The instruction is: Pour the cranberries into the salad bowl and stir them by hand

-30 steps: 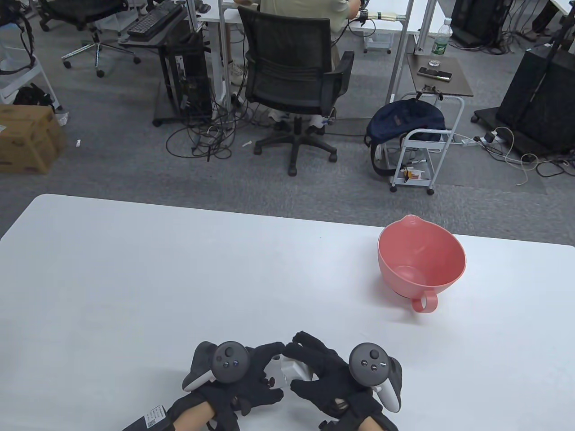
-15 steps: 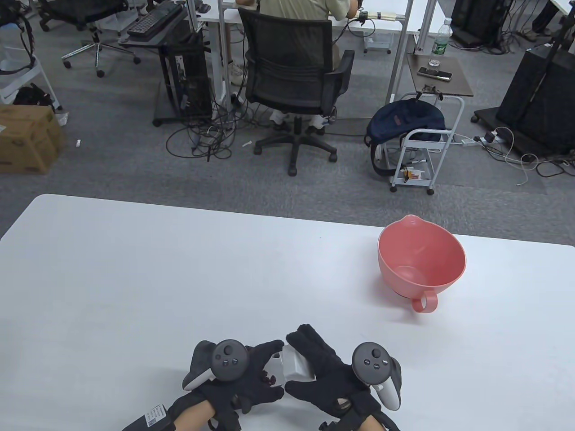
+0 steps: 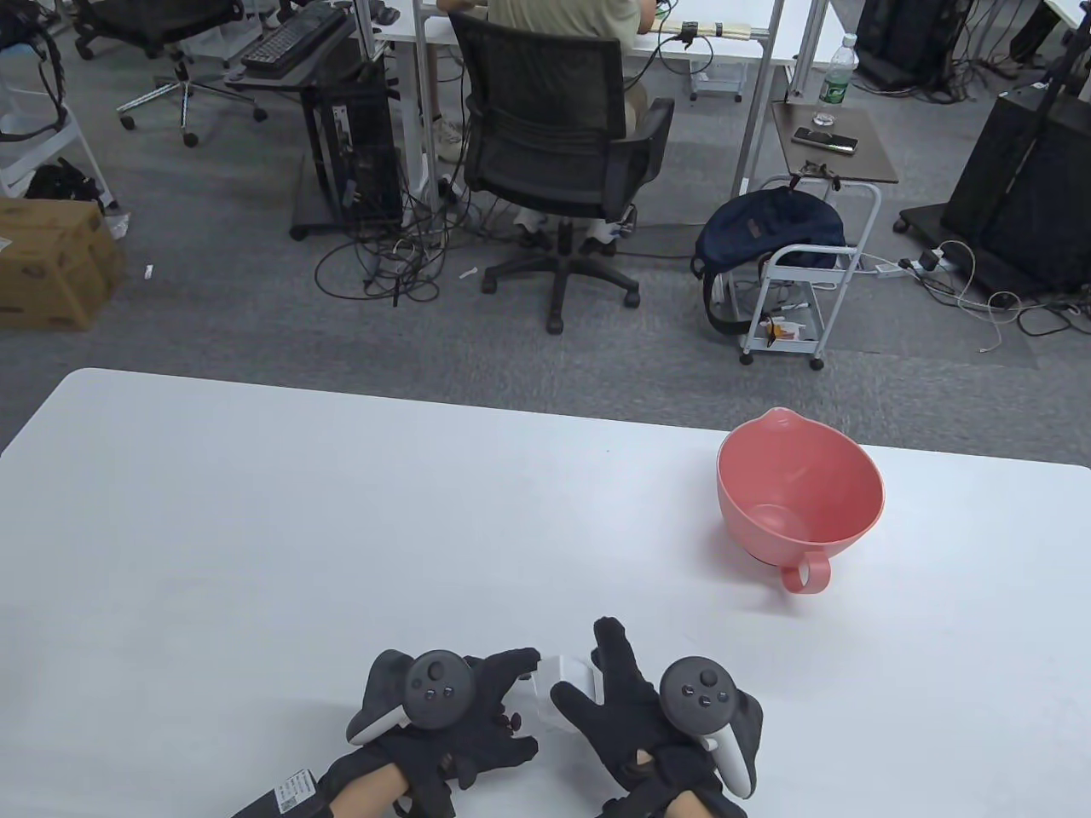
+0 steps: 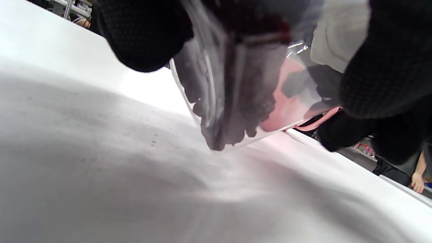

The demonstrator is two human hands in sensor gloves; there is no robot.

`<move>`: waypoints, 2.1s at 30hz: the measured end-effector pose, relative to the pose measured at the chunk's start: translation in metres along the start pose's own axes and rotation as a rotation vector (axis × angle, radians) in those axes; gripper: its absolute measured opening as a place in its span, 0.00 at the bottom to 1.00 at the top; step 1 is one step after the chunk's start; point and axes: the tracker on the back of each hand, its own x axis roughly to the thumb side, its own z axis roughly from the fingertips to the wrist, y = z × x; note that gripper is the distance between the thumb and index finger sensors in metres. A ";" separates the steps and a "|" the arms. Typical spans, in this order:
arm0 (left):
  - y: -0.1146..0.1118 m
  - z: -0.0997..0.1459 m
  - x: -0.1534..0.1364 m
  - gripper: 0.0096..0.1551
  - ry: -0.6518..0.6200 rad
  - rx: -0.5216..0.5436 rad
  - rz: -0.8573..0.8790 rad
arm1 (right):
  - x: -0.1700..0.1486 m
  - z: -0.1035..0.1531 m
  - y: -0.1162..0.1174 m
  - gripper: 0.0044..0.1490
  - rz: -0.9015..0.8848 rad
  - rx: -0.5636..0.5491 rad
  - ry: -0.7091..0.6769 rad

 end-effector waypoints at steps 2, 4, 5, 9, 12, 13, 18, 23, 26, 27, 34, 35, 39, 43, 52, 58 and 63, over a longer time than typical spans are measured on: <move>-0.001 0.000 0.001 0.59 -0.002 -0.004 0.000 | 0.001 0.002 -0.001 0.76 0.017 -0.009 0.014; -0.002 0.000 0.002 0.59 -0.006 -0.011 -0.007 | 0.003 0.002 -0.001 0.76 0.017 -0.014 0.015; -0.002 0.000 0.002 0.59 -0.007 -0.010 -0.014 | 0.004 0.002 -0.001 0.76 0.020 -0.007 0.013; -0.003 0.000 0.003 0.59 -0.008 -0.014 -0.019 | 0.007 0.002 0.001 0.74 0.023 0.037 0.004; -0.002 0.000 0.003 0.59 -0.005 -0.014 -0.019 | 0.010 0.001 0.002 0.70 0.052 0.049 -0.012; -0.002 0.000 0.003 0.59 -0.005 -0.016 -0.027 | 0.011 0.000 0.002 0.68 0.046 0.059 -0.017; -0.003 0.000 0.003 0.59 -0.005 -0.027 -0.044 | 0.010 -0.005 0.001 0.61 -0.012 0.188 -0.025; -0.003 0.000 0.004 0.59 -0.001 -0.033 -0.055 | 0.012 -0.007 -0.001 0.52 -0.035 0.229 -0.059; -0.003 0.000 0.003 0.59 0.003 -0.037 -0.047 | 0.015 -0.006 -0.001 0.49 -0.036 0.227 -0.103; -0.003 0.000 0.003 0.59 0.004 -0.037 -0.047 | 0.016 -0.006 0.000 0.48 -0.037 0.225 -0.118; -0.002 0.000 0.002 0.59 0.011 -0.034 -0.035 | 0.021 -0.004 0.002 0.43 -0.037 0.216 -0.204; -0.002 0.000 0.001 0.59 0.012 -0.034 -0.034 | 0.021 -0.004 0.002 0.42 -0.038 0.217 -0.209; -0.002 0.000 0.001 0.59 0.012 -0.033 -0.027 | 0.019 -0.004 0.003 0.43 -0.069 0.244 -0.243; -0.001 0.000 0.000 0.59 0.018 -0.032 -0.018 | 0.016 -0.004 0.004 0.50 -0.128 0.215 -0.230; -0.001 -0.001 0.001 0.59 0.018 -0.032 -0.030 | 0.000 -0.005 0.002 0.69 -0.098 0.107 -0.044; -0.002 -0.001 0.001 0.59 0.014 -0.035 -0.038 | -0.002 -0.003 0.001 0.71 -0.077 0.087 0.056; -0.002 -0.001 0.000 0.59 0.018 -0.035 -0.032 | 0.001 -0.005 0.003 0.68 -0.067 0.138 0.026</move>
